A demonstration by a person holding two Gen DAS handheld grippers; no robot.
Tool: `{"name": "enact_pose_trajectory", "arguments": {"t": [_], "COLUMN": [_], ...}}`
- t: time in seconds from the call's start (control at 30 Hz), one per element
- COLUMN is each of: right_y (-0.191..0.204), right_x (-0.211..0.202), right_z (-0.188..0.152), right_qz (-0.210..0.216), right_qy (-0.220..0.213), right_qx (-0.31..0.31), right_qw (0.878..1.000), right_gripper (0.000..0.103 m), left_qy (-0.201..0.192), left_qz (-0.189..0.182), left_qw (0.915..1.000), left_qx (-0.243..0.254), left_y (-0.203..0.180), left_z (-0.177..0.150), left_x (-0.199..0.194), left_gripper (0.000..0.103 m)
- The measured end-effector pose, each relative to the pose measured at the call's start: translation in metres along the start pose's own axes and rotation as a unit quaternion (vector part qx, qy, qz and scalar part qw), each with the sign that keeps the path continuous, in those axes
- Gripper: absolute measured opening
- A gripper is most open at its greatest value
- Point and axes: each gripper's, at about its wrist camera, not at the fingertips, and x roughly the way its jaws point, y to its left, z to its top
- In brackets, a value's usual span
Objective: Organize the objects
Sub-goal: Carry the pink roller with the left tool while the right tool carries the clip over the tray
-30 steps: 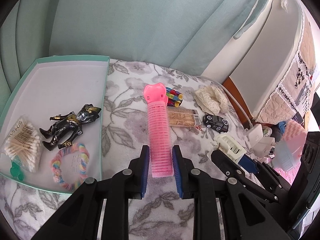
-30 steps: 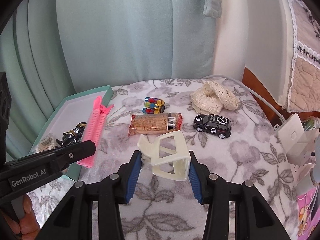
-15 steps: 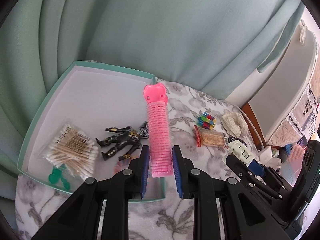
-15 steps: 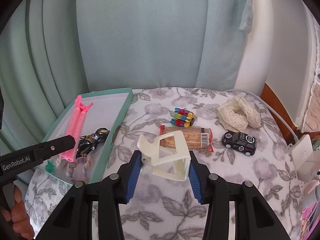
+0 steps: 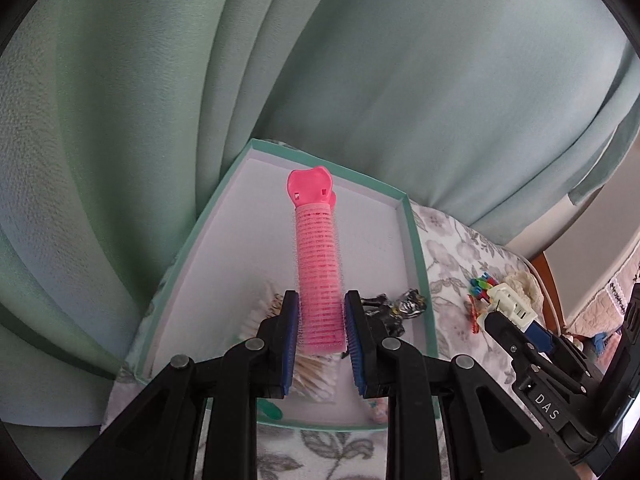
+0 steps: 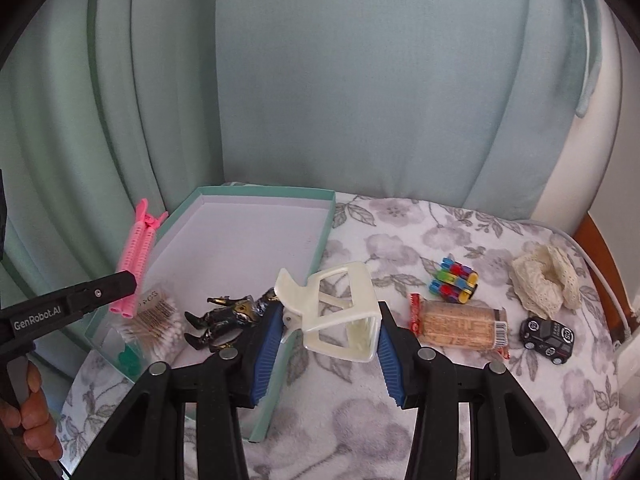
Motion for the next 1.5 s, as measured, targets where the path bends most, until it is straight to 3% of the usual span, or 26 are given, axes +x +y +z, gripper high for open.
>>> {"name": "enact_pose_trajectory", "arguments": {"t": [0.27,0.8,1.5], "right_y": [0.022,0.05,0.055], "right_x": [0.026,0.077,0.097], "right_z": [0.014,0.03,0.027], "right_qz": [0.03,0.045,0.034], "right_qy": [0.01,0.032,0.062], "right_qx": [-0.009,-0.04,-0.051], "right_qw": [0.999,0.998,0.996], "right_gripper": [0.048,0.048,0.048], "left_qy": [0.0,0.024,0.042], "left_qz": [0.015,0.025,0.031], "left_qw": [0.9999,0.9994,0.9986], "left_qx": [-0.004,0.006,0.007], "left_y": [0.016,0.021,0.018], "left_z": [0.012,0.019,0.024], "left_x": [0.011,0.045,0.062], "left_gripper": [0.024,0.024,0.024]}}
